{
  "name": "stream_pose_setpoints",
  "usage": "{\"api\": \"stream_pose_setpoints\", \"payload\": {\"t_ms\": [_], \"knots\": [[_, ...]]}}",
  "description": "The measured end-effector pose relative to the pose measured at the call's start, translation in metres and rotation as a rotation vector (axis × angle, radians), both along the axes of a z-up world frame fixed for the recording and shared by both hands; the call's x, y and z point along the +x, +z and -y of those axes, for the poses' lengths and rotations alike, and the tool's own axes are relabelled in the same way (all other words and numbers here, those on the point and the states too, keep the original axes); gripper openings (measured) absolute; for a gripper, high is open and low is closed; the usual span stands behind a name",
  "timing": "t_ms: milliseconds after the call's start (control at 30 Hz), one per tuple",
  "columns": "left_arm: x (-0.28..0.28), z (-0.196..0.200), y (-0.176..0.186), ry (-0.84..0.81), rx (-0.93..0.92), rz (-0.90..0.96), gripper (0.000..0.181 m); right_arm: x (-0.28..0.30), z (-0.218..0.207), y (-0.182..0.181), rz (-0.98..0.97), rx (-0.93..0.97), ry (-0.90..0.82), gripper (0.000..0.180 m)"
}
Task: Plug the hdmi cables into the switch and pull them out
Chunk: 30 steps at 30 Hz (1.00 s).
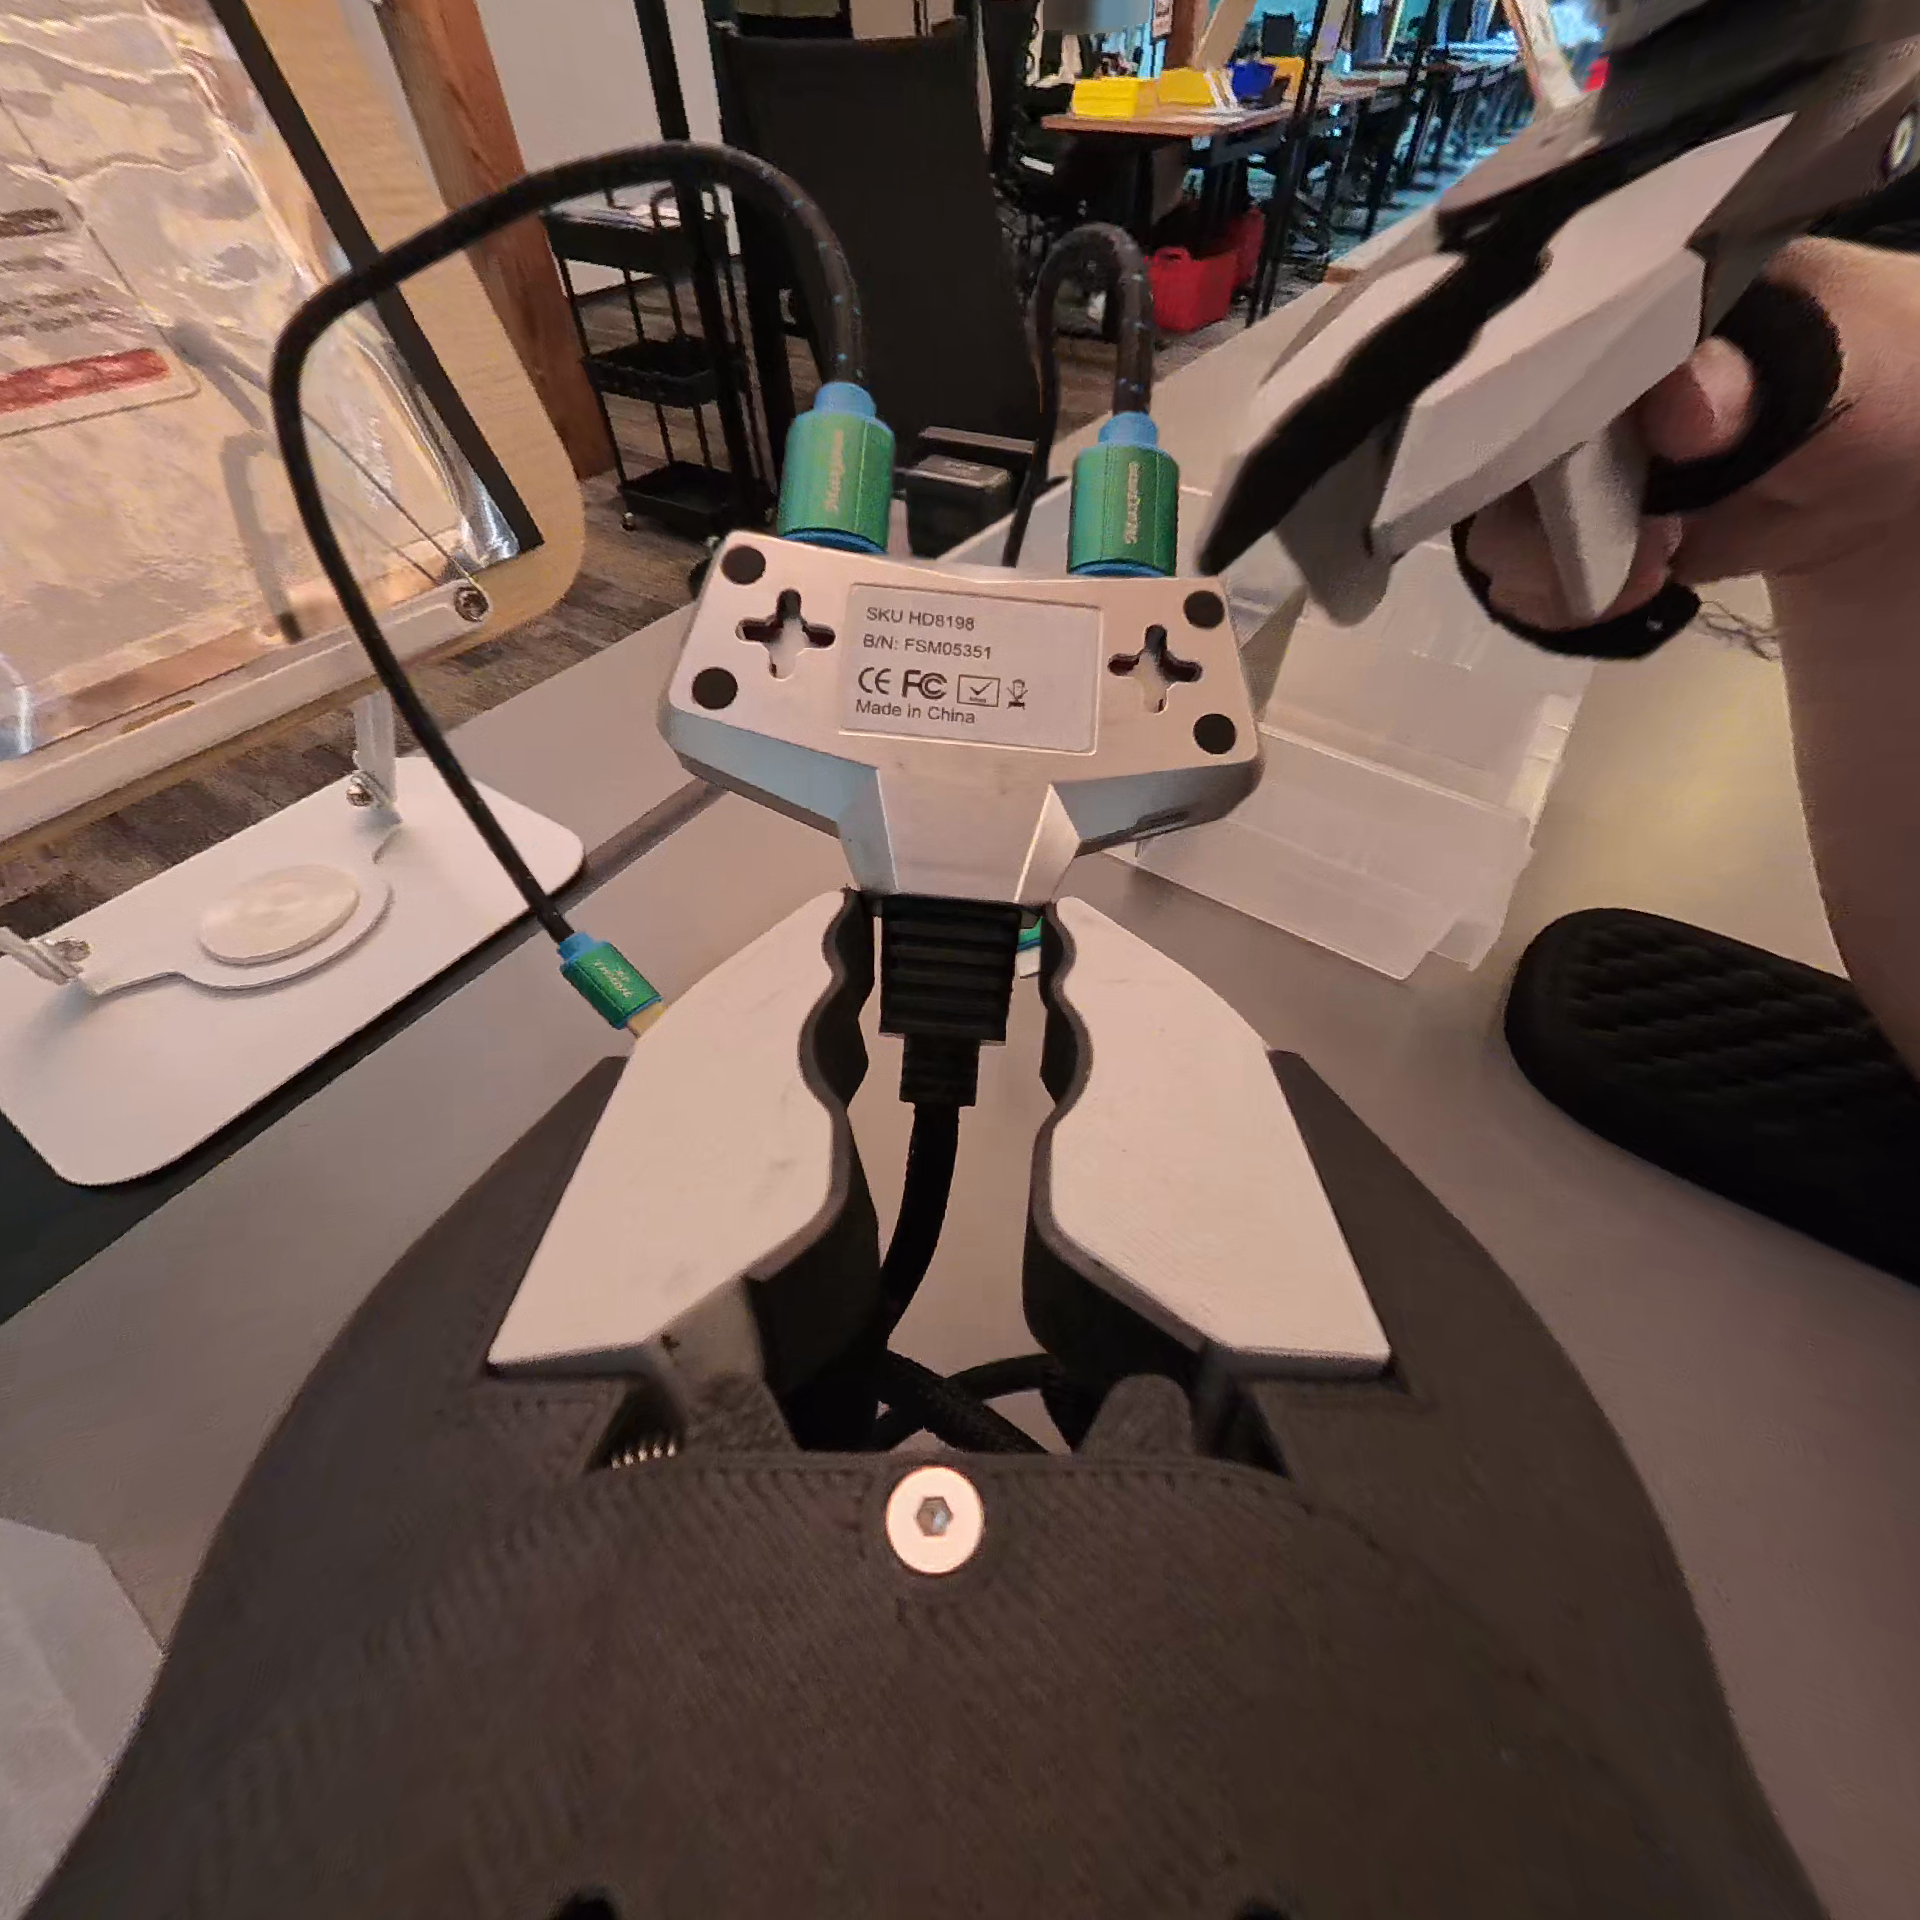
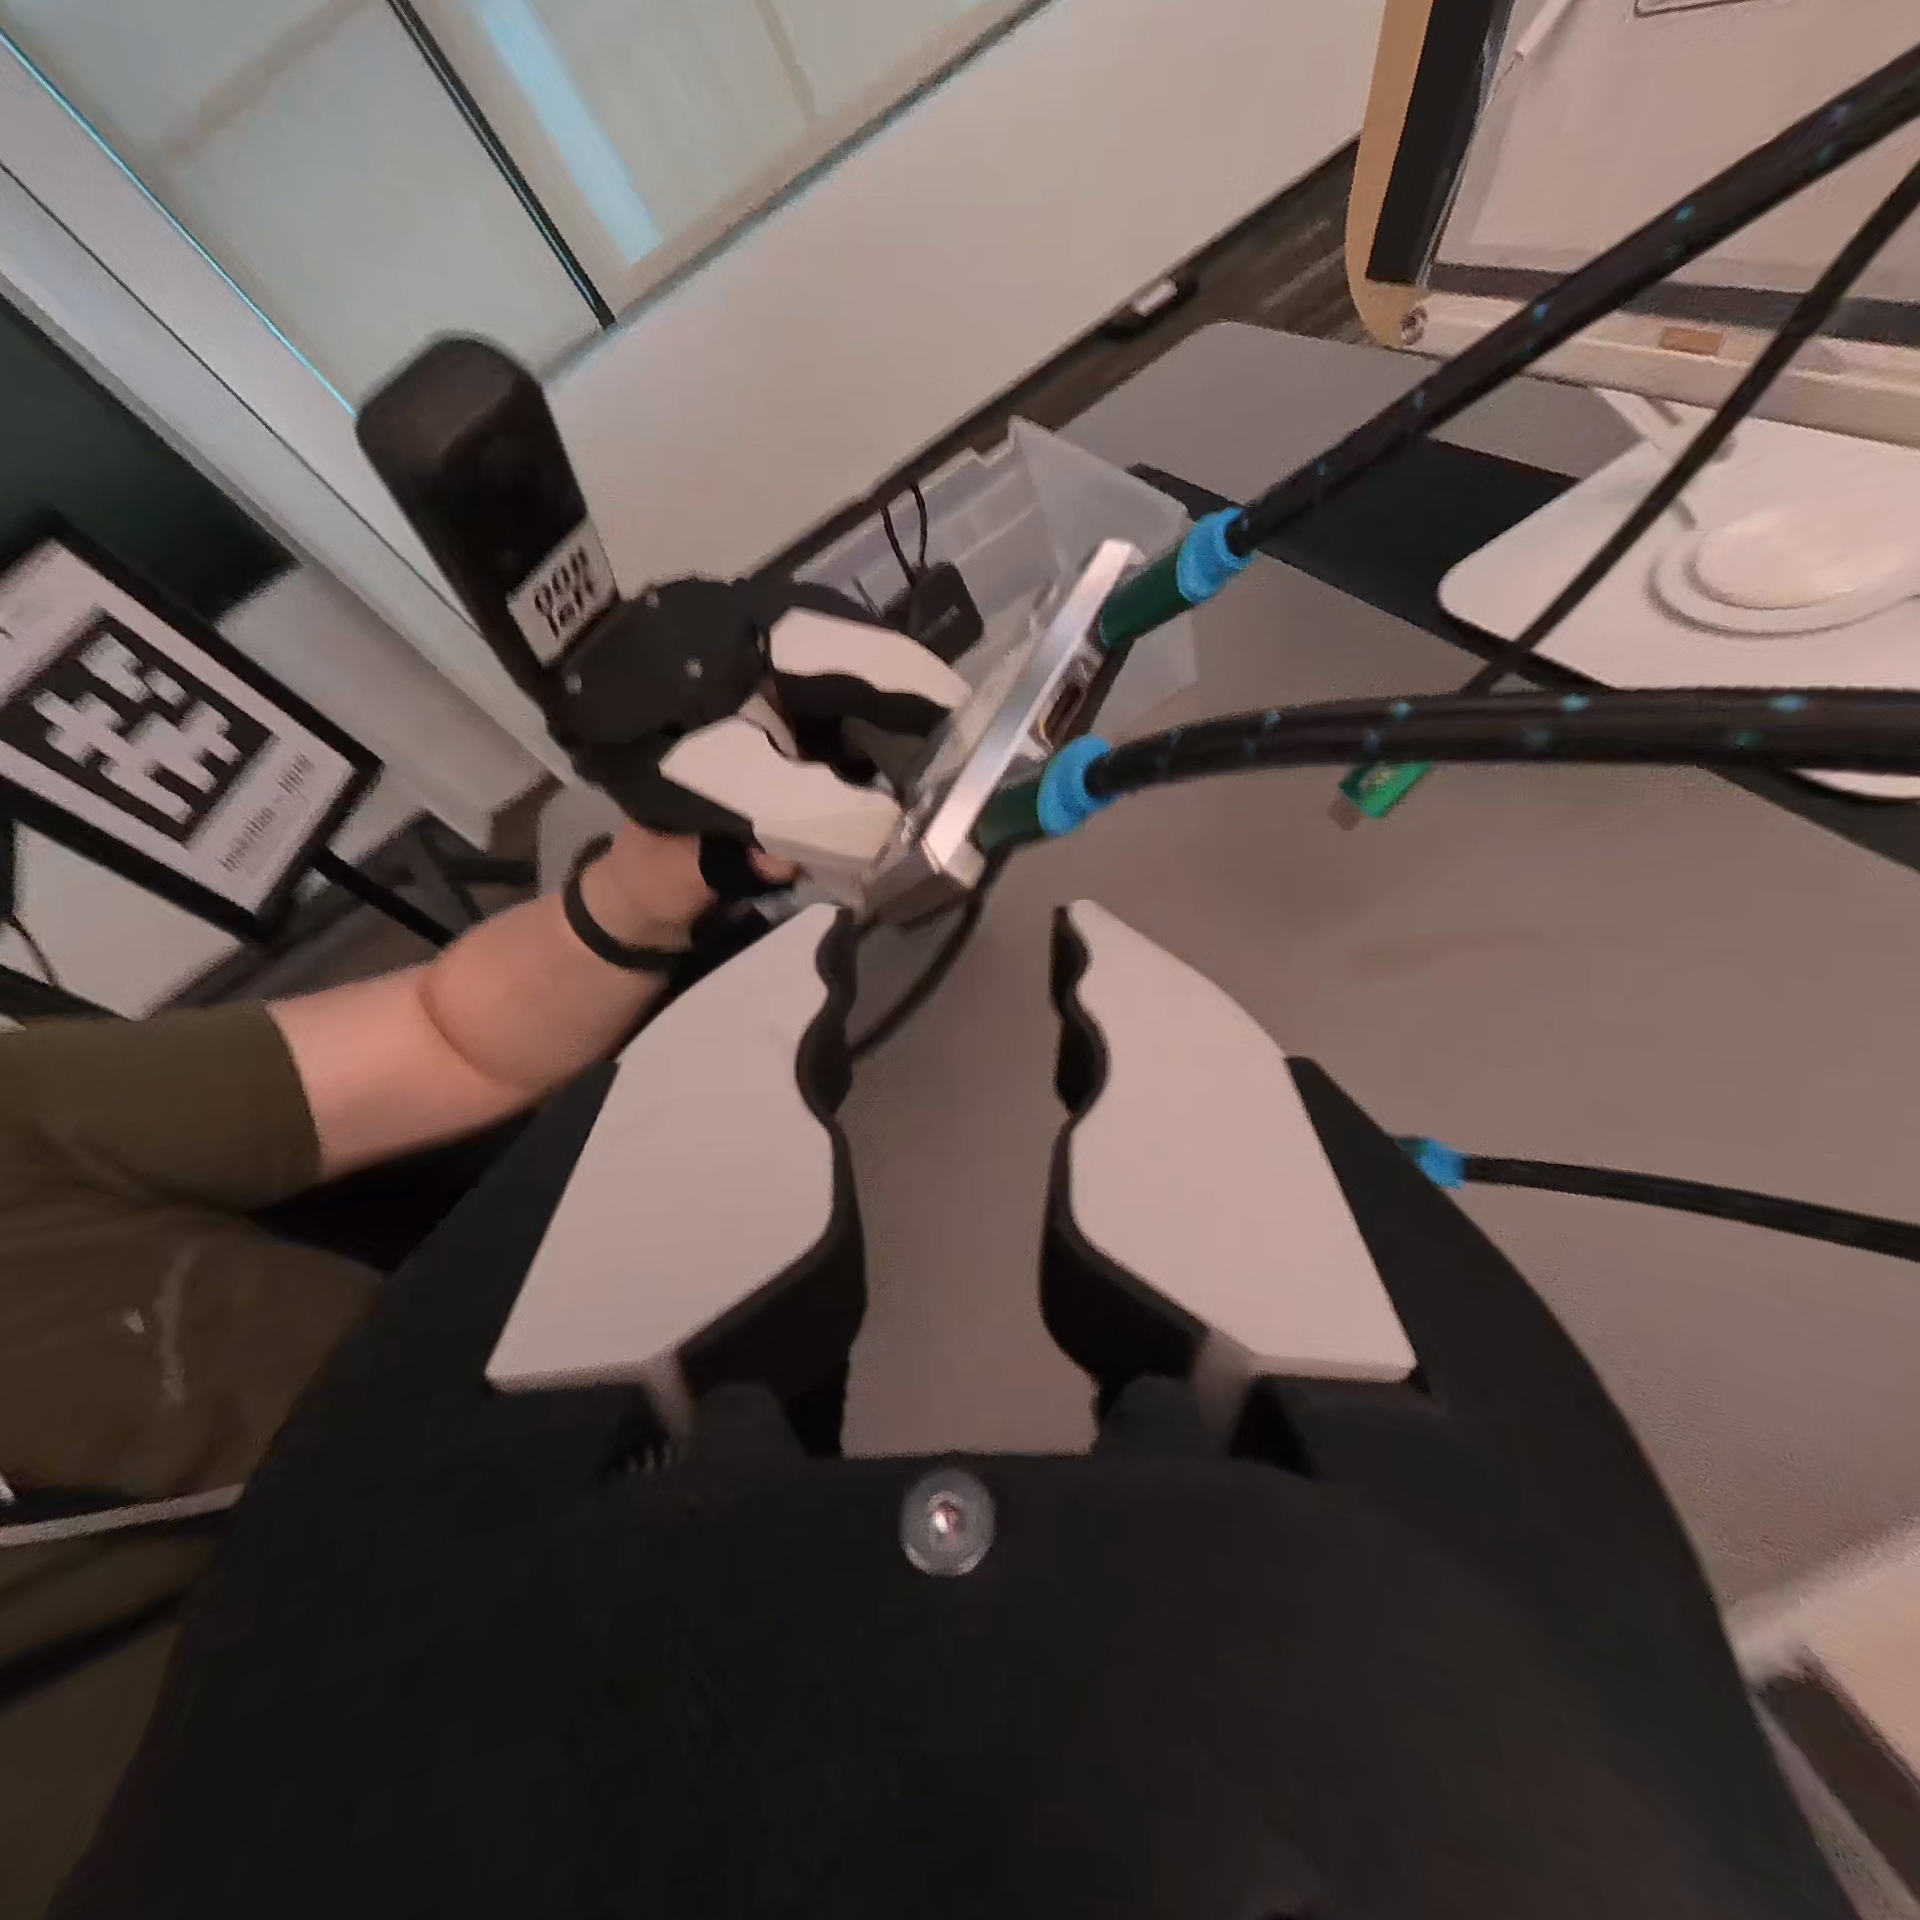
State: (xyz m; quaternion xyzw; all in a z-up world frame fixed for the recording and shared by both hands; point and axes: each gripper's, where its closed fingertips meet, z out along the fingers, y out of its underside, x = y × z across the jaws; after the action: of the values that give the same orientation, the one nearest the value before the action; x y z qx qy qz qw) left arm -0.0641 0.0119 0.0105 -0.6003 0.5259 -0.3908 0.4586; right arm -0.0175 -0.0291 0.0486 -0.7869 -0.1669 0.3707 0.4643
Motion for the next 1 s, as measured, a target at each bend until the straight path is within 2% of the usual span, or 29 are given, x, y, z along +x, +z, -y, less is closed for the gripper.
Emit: {"api": "stream_pose_setpoints", "payload": {"t_ms": [67,133,200,300,533,800,900,1000], "knots": [[0.000,-0.002,0.002,0.029,0.029,0.013,0.030,-0.014,-0.014,-0.002,-0.086,-0.032,-0.029,0.054],[0.000,-0.002,0.003,0.052,0.060,0.022,0.030,-0.027,-0.024,-0.020,-0.075,-0.117,-0.046,0.060],[0.002,-0.001,0.003,0.070,0.102,0.023,0.030,-0.038,-0.035,-0.030,-0.087,-0.133,-0.062,0.050],[0.006,0.003,-0.001,0.097,0.189,-0.003,0.030,-0.045,-0.046,-0.023,-0.268,-0.125,-0.083,0.026],[0.011,0.004,-0.010,0.126,0.261,-0.051,0.030,-0.047,-0.045,-0.033,-0.414,-0.219,0.003,0.025],[0.011,0.004,-0.010,0.117,0.280,-0.086,0.030,-0.046,-0.044,-0.034,-0.434,-0.212,0.050,0.022],[0.005,0.004,0.000,0.109,0.246,-0.083,0.029,-0.047,-0.046,-0.030,-0.464,-0.187,0.046,0.023],[-0.008,0.001,0.030,0.135,0.229,-0.002,0.032,-0.039,-0.046,-0.025,-0.466,-0.157,0.038,0.023]]}}
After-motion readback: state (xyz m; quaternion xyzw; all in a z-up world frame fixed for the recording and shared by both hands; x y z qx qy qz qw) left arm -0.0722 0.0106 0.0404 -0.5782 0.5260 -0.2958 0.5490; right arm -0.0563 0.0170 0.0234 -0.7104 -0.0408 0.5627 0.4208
